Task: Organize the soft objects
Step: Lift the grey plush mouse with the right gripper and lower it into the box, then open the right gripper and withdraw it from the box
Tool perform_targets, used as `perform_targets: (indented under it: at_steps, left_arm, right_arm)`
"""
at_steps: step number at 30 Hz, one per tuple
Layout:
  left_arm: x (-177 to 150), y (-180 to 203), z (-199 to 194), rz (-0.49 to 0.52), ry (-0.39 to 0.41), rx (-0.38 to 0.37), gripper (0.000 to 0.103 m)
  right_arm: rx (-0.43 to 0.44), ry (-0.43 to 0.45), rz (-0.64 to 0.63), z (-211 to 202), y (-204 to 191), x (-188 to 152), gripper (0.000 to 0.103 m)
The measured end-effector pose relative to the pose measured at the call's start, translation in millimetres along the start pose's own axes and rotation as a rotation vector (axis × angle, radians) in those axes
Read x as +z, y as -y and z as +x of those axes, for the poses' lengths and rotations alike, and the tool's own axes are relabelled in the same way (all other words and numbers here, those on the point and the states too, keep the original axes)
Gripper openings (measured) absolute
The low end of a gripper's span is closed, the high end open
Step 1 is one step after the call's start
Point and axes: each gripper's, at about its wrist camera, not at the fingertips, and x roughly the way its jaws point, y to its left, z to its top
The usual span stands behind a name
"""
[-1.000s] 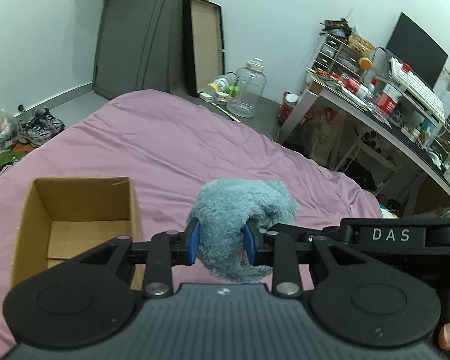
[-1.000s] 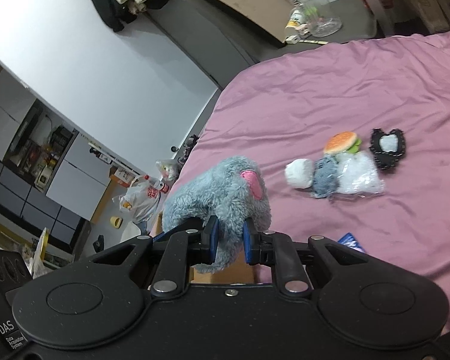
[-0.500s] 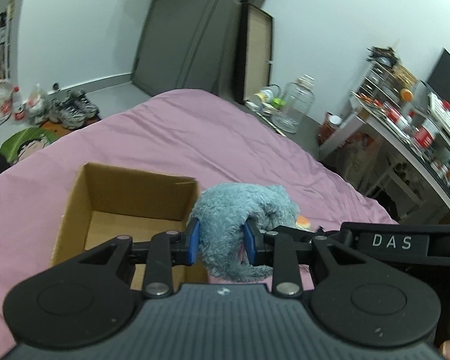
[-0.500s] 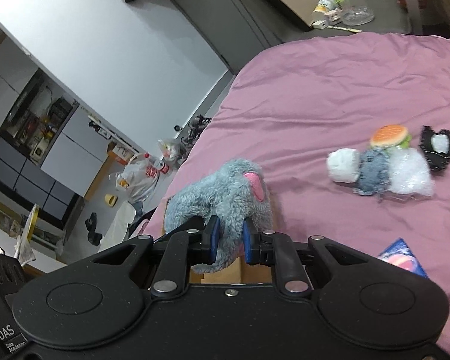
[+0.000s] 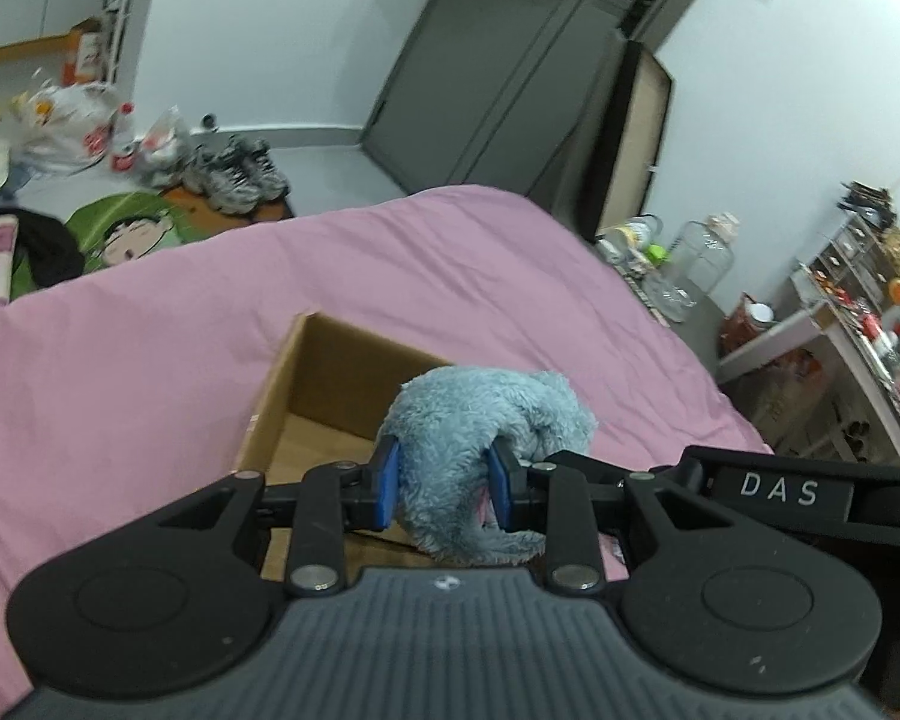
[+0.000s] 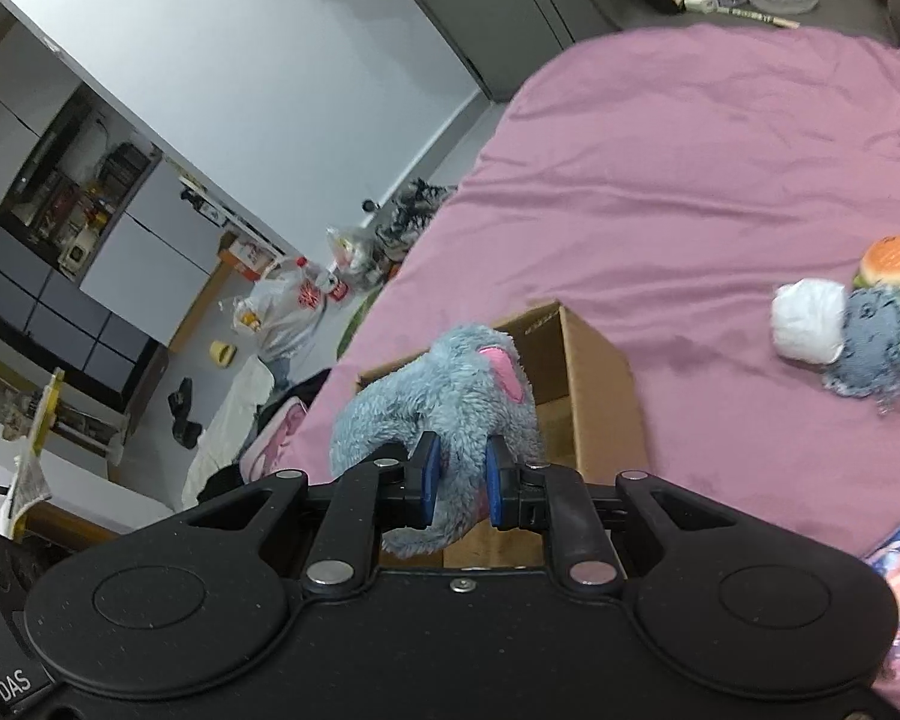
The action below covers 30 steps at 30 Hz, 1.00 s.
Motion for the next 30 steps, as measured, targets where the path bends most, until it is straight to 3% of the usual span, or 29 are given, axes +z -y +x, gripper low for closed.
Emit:
perform_targets:
  at_steps: [12, 18, 22, 24, 26, 30]
  left_arm:
    - [3.9, -17.6, 27.2, -0.04, -0.024, 0.068, 0.026]
    - [4.3, -21.9, 34.6, -0.027, -0.035, 0.119, 0.027]
    - [7.8, -19.5, 29.4, -0.014, 0.0, 0.172, 0.03]
    - [9.1, -16.3, 20.1, -0.008, 0.038, 0.161, 0.036]
    - [9.4, -11.7, 13.3, 0.003, 0.051, 0.139, 0.05]
    - [8.5, 2.0, 3.9, 0.033, 0.05, 0.169, 0.052]
  right_arm:
    - [-0.042, -0.025, 0.028, 16.1, 0.1, 1.2, 0.021]
    - [-0.042, -0.006, 0.049, 6.8, 4.8, 2.1, 0.022]
    - [-0.051, 0.015, 0.068, -7.6, 12.0, 2.1, 0.028]
    - [-0.054, 0.033, 0.078, -19.8, 17.1, 1.5, 0.034]
    - [-0.055, 0.049, 0.078, -30.6, 22.1, 0.1, 0.038]
    - [-0.064, 0.078, 0.089, -54.0, 32.5, -3.5, 0.044]
